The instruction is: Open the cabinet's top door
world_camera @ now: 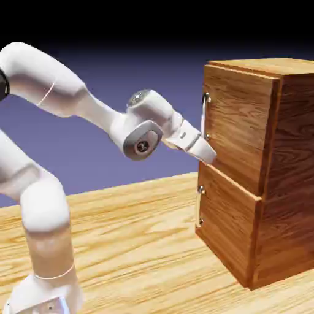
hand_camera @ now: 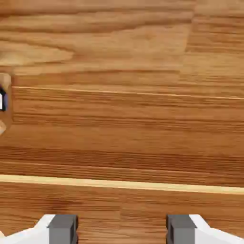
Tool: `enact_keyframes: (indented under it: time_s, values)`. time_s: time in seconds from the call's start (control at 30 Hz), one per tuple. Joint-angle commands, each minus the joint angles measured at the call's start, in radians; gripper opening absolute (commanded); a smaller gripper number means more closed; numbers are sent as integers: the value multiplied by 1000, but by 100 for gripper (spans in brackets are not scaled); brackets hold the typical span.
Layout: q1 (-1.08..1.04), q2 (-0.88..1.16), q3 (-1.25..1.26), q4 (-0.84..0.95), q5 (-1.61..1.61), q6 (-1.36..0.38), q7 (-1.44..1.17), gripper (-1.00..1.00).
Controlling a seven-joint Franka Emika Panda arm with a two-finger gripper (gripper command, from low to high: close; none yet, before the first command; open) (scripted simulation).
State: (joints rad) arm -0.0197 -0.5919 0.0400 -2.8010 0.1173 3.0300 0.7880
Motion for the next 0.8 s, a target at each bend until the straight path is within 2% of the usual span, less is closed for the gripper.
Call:
enact_keyframes:
  time_s: [0.0, 0.77]
  values:
    - [-12, -8, 15, 3, 44, -3, 17, 0]
    - [-282, -194, 356, 80, 1044, -62, 418, 0]
